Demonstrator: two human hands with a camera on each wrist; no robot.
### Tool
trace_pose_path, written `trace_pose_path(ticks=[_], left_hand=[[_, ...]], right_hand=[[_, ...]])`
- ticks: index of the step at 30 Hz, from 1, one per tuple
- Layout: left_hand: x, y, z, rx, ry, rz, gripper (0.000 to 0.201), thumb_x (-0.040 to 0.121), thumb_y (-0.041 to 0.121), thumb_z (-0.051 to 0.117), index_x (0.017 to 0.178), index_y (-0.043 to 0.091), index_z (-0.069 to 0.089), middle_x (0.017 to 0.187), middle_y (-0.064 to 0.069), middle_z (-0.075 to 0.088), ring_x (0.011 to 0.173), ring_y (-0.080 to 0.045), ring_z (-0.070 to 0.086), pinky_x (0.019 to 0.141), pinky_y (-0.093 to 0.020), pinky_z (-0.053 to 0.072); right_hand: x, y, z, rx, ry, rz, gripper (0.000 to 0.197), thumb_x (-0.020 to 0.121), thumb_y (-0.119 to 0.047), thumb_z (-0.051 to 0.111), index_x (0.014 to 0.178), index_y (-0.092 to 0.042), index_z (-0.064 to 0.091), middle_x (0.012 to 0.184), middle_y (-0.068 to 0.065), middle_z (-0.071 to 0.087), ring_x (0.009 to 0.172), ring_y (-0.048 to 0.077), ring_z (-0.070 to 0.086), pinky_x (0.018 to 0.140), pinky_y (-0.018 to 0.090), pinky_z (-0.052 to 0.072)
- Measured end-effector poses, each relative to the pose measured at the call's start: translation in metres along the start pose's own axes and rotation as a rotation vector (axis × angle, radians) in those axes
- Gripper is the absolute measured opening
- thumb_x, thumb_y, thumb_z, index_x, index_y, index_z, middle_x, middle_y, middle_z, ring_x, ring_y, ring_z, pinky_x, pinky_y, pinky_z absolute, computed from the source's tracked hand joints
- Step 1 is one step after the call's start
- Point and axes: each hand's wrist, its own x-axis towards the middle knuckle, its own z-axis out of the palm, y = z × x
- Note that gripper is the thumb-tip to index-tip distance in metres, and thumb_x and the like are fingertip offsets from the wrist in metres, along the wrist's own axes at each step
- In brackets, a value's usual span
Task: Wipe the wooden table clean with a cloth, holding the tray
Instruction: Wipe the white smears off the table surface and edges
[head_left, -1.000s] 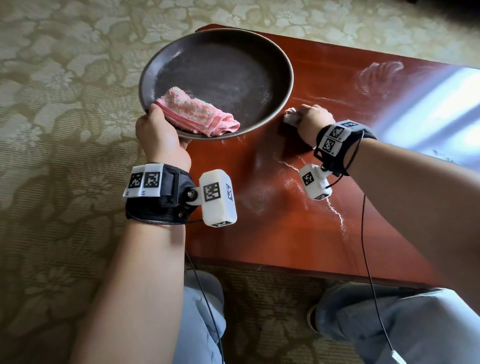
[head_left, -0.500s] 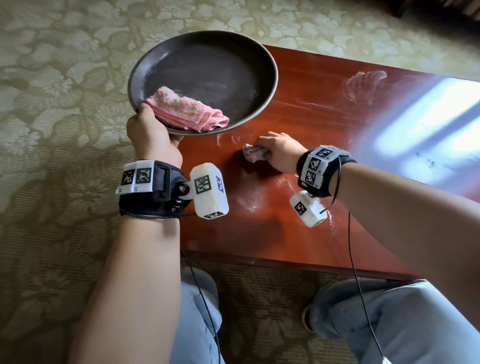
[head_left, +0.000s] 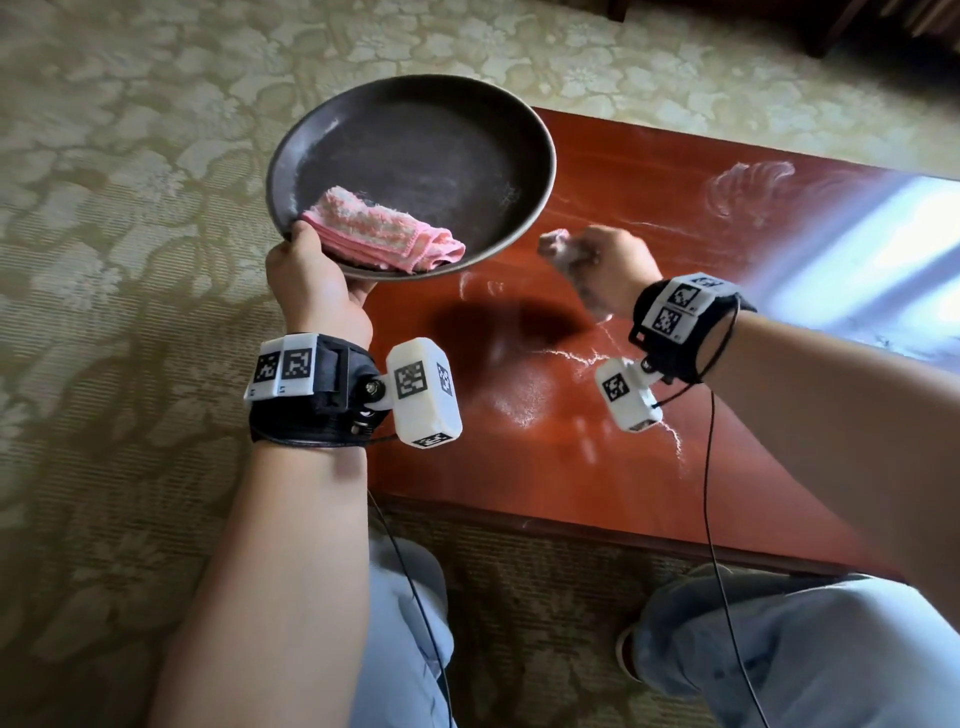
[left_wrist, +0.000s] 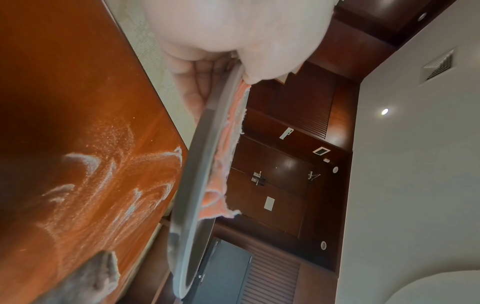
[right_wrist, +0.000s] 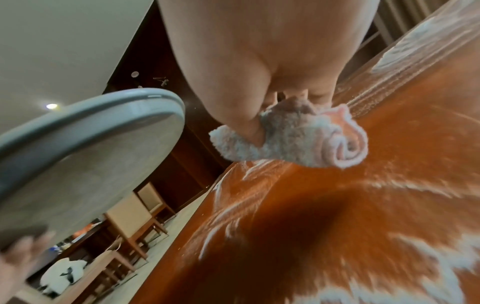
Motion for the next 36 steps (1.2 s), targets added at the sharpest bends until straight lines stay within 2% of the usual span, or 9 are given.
trace_pose_path(ticks=[3, 6, 8, 10, 16, 27, 30, 33, 36], left_hand=[[0.011, 0.0, -0.001, -0.033, 0.004, -0.002, 0.033, 0.101, 0.025, 0.052, 0.126, 0.004, 0.055, 0.112, -0.02, 0.066, 0.089, -0.033, 0.072, 0.058, -0.038, 0.059], [0.021, -0.001, -0.003, -0.056, -0.002, -0.015, 0.034, 0.101, 0.025, 0.052, 0.127, 0.004, 0.054, 0.113, -0.021, 0.066, 0.09, -0.034, 0.072, 0.059, -0.039, 0.06], [0.026, -0.003, -0.004, -0.066, -0.008, -0.018, 0.034, 0.101, 0.025, 0.052, 0.128, 0.003, 0.053, 0.114, -0.021, 0.066, 0.092, -0.035, 0.072, 0.06, -0.04, 0.06], [0.03, -0.005, -0.005, -0.072, -0.007, -0.019, 0.034, 0.101, 0.024, 0.052, 0.128, 0.003, 0.053, 0.115, -0.022, 0.065, 0.093, -0.035, 0.071, 0.061, -0.041, 0.06], [0.042, -0.005, -0.01, -0.053, -0.013, -0.008, 0.034, 0.101, 0.023, 0.052, 0.129, 0.004, 0.053, 0.115, -0.022, 0.065, 0.094, -0.035, 0.071, 0.061, -0.039, 0.06], [0.051, 0.006, -0.025, -0.055, 0.003, 0.006, 0.032, 0.099, 0.025, 0.054, 0.124, 0.005, 0.056, 0.114, -0.021, 0.066, 0.094, -0.035, 0.071, 0.062, -0.038, 0.059], [0.051, 0.007, -0.028, -0.065, 0.005, 0.003, 0.033, 0.1, 0.024, 0.054, 0.126, 0.004, 0.054, 0.116, -0.021, 0.065, 0.096, -0.035, 0.07, 0.061, -0.037, 0.059], [0.05, 0.008, -0.029, -0.074, 0.006, 0.004, 0.033, 0.1, 0.024, 0.054, 0.126, 0.004, 0.054, 0.115, -0.021, 0.065, 0.097, -0.035, 0.07, 0.061, -0.037, 0.059], [0.048, 0.009, -0.028, -0.081, 0.009, 0.002, 0.034, 0.1, 0.025, 0.054, 0.126, 0.004, 0.054, 0.116, -0.021, 0.065, 0.097, -0.035, 0.07, 0.061, -0.038, 0.059]], right_hand=[[0.024, 0.005, -0.005, -0.141, 0.103, 0.081, 0.012, 0.09, -0.031, 0.059, 0.095, -0.025, 0.068, 0.086, -0.002, 0.065, 0.077, 0.023, 0.065, 0.07, 0.034, 0.054], [0.037, 0.015, 0.002, -0.279, 0.033, 0.174, 0.007, 0.087, -0.027, 0.06, 0.09, -0.022, 0.064, 0.09, 0.004, 0.065, 0.087, 0.028, 0.065, 0.07, 0.029, 0.046], [0.041, 0.018, 0.009, -0.356, -0.03, 0.231, 0.017, 0.085, -0.017, 0.063, 0.101, -0.018, 0.066, 0.105, 0.008, 0.066, 0.097, 0.029, 0.065, 0.075, 0.03, 0.048], [0.042, 0.017, 0.018, -0.42, -0.047, 0.279, 0.03, 0.084, -0.015, 0.064, 0.114, -0.016, 0.063, 0.117, 0.012, 0.063, 0.104, 0.034, 0.063, 0.085, 0.037, 0.053], [0.051, 0.0, 0.04, -0.518, -0.094, 0.307, 0.042, 0.088, -0.014, 0.054, 0.13, -0.012, 0.05, 0.128, 0.015, 0.048, 0.115, 0.043, 0.053, 0.095, 0.051, 0.049], [0.072, -0.034, 0.067, -0.524, -0.241, 0.123, 0.043, 0.093, -0.019, 0.048, 0.135, -0.029, 0.047, 0.133, 0.005, 0.044, 0.121, 0.032, 0.049, 0.099, 0.046, 0.047], [0.073, -0.041, 0.075, -0.554, -0.307, -0.02, 0.041, 0.093, -0.026, 0.039, 0.132, -0.034, 0.048, 0.133, 0.002, 0.047, 0.117, 0.029, 0.049, 0.1, 0.044, 0.046], [0.071, -0.047, 0.083, -0.54, -0.356, -0.12, 0.045, 0.094, -0.021, 0.036, 0.135, -0.035, 0.048, 0.135, 0.001, 0.049, 0.112, 0.03, 0.049, 0.099, 0.043, 0.045], [0.058, -0.057, 0.081, -0.517, -0.344, -0.199, 0.046, 0.097, -0.025, 0.039, 0.14, -0.041, 0.045, 0.117, -0.006, 0.046, 0.105, 0.027, 0.049, 0.096, 0.041, 0.045]])
